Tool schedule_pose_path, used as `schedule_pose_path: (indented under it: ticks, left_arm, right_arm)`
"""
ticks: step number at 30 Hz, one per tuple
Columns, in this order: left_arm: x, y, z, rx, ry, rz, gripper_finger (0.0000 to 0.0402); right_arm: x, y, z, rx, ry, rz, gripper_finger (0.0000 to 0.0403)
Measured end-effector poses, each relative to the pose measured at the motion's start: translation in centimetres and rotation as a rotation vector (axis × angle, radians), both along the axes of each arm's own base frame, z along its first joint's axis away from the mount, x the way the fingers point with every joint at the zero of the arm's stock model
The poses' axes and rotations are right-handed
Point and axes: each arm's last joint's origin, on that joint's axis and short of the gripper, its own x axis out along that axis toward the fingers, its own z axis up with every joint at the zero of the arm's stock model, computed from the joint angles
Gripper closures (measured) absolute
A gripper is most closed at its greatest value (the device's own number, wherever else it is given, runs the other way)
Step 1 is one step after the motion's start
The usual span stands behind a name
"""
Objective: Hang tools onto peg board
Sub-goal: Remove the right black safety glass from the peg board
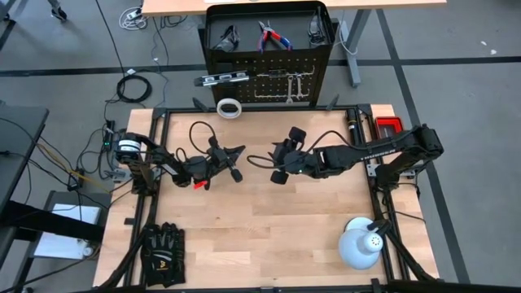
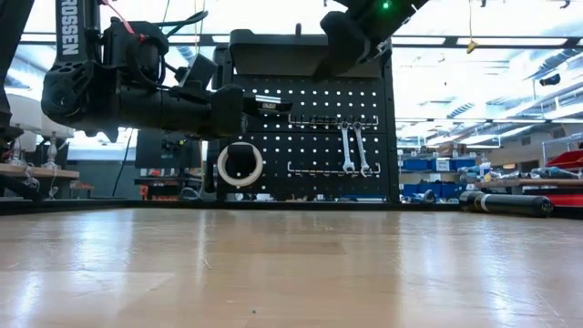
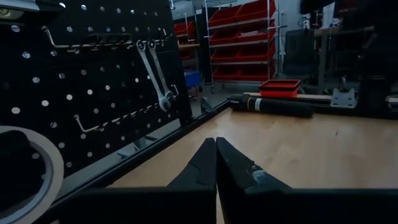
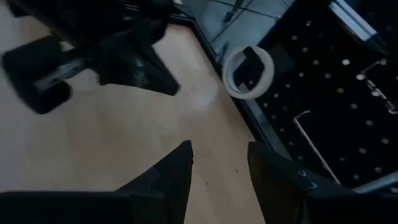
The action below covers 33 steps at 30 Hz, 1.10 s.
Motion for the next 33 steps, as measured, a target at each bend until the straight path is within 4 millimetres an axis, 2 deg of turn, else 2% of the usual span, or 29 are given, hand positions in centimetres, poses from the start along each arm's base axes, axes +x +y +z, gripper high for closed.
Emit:
schedule_pose_path:
  ticks: [8,14,17,24,33]
  left_arm:
    - [0.0,0.0,0.0,0.0,0.0,0.0,0.0402]
    - [0.0,-0.5,0.5,-0.031,-0.068,-0.024,0.0402]
    - [-0.2,-1.0,2.1,-0.045,-0.126,-0.046,0.0402]
    - [-1.8,-1.5,5.2,-0.134,-0.084,-0.072,0.0402]
    - [-2.6,-1.5,5.4,-0.204,-0.011,-0.065,0.0402]
  right_arm:
    - [-0.1,0.4,0.2,-0.022,0.035,0.029,0.0238]
    - [0.1,0.4,3.1,0.013,0.019,0.004,0.0238]
    - [0.1,0.4,3.9,-0.013,0.023,-0.005,0.0238]
    - [-0.2,0.3,3.7,-0.028,0.051,-0.043,0.0238]
    - [-0.2,0.9,3.7,0.001,0.037,-0.015,0.0238]
